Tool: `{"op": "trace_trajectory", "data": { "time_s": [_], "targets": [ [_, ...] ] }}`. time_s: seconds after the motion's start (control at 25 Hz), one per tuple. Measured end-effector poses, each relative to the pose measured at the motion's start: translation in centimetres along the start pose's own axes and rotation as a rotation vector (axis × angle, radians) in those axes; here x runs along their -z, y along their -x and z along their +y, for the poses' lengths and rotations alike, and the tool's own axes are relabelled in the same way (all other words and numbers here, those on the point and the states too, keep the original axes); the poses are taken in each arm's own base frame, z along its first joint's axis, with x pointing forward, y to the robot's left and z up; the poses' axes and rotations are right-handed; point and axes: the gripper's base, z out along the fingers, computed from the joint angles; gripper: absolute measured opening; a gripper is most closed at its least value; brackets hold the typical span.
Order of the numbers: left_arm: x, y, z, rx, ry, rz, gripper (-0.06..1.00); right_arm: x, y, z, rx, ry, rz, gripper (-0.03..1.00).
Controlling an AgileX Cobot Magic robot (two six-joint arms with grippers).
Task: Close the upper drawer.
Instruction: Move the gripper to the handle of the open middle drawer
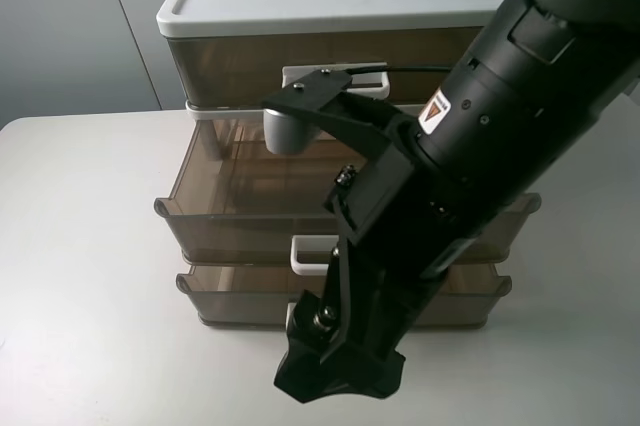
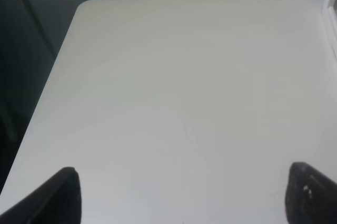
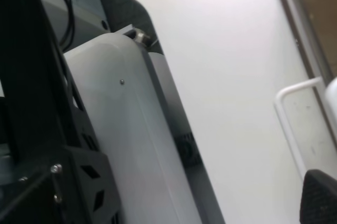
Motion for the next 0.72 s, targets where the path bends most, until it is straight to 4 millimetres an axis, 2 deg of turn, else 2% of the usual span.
{"op": "trace_trajectory", "data": {
  "time_s": [0.32,0.56,0.72],
  "targets": [
    [0.0,0.0,0.0,0.0,0.0,0.0,0.74,-1.9,0.1,-0.3,0.051,0.068,0.062,0.7],
    [0.0,0.0,0.0,0.0,0.0,0.0,0.74,-3.6,0.0,-2.0,0.075,-0.009,0.136,0.7],
    [0.0,0.0,0.0,0.0,0.0,0.0,0.74,-3.7,-0.2,-2.4,0.067,-0.062,0.165,0.7]
  ]
}}
